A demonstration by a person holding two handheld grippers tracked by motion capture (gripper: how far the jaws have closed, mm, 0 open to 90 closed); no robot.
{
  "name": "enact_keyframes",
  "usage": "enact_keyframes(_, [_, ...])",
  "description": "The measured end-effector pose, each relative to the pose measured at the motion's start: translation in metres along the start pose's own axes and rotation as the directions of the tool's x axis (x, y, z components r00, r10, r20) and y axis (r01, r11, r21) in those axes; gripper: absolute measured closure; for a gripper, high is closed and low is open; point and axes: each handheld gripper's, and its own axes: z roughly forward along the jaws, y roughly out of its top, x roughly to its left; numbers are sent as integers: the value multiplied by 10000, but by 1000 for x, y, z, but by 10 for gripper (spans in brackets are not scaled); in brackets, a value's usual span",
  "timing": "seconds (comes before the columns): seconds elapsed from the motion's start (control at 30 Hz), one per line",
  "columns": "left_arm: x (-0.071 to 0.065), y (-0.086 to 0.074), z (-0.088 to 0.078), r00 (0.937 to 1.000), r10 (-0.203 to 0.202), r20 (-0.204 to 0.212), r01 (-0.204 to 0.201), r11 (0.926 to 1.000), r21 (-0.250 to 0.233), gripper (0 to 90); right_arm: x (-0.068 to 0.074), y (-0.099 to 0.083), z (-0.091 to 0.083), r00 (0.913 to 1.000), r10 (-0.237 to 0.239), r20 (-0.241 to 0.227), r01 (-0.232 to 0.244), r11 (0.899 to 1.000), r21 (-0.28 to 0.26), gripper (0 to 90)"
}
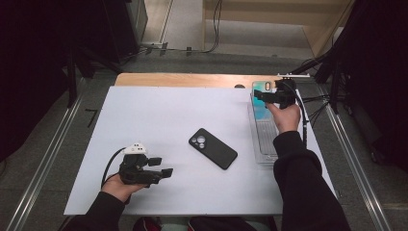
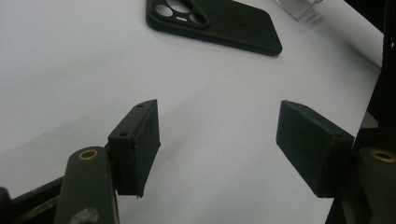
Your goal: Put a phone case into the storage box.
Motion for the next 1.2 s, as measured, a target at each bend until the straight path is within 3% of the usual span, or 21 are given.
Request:
enact_keyframes(0.27, [3, 5, 0, 10000, -13, 44, 13, 10000, -28, 304, 11, -8, -28, 9935, -285, -1104, 319, 9991, 289, 9])
enact_keyframes(0.43, [6, 7, 1, 10000, 6, 60, -7, 10000, 5, 303, 20, -14, -40, 9885, -531, -1413, 580, 9978, 311, 10])
enact_keyframes(0.53, [7, 8, 1, 9999, 57, 151, -57, 10000, 10, 303, 26, -20, -51, 9753, -672, -2106, 733, 9971, 211, 10])
enact_keyframes(0.57, [7, 8, 1, 9999, 57, 151, -57, 10000, 10, 304, 26, -20, -51, 9753, -672, -2106, 733, 9971, 211, 10])
enact_keyframes(0.6, [8, 8, 1, 9999, 63, 160, -64, 10000, 32, 303, 28, -25, -55, 9656, -791, -2478, 844, 9964, 106, 10])
enact_keyframes(0.63, [8, 9, 1, 9998, 66, 164, -66, 10000, 40, 303, 29, -27, -56, 9613, -795, -2638, 854, 9963, 112, 11])
enact_keyframes(0.87, [9, 10, 1, 9993, 208, 321, -211, 9997, 100, 303, 35, -38, -63, 9447, -1061, -3104, 1205, 9923, 275, 12])
enact_keyframes(0.93, [9, 11, 0, 9991, 231, 357, -234, 9997, 84, 303, 38, -42, -67, 9404, -1231, -3171, 1390, 9899, 281, 12])
enact_keyframes(0.97, [10, 11, 0, 9990, 235, 388, -239, 9997, 97, 302, 41, -47, -69, 9343, -1498, -3235, 1687, 9852, 312, 12])
enact_keyframes(1.07, [11, 11, -1, 9988, 242, 431, -249, 9996, 149, 302, 44, -52, -72, 9295, -1691, -3276, 1914, 9808, 369, 12])
enact_keyframes(1.1, [11, 11, -1, 9987, 238, 448, -245, 9996, 152, 303, 46, -54, -73, 9252, -1741, -3371, 1977, 9796, 367, 12])
enact_keyframes(1.13, [12, 11, -1, 9985, 238, 501, -244, 9996, 122, 302, 48, -59, -75, 9137, -1773, -3656, 2047, 9781, 373, 13])
enact_keyframes(1.2, [12, 11, -2, 9982, 239, 545, -246, 9996, 117, 302, 51, -64, -78, 9023, -1921, -3859, 2241, 9738, 392, 69])
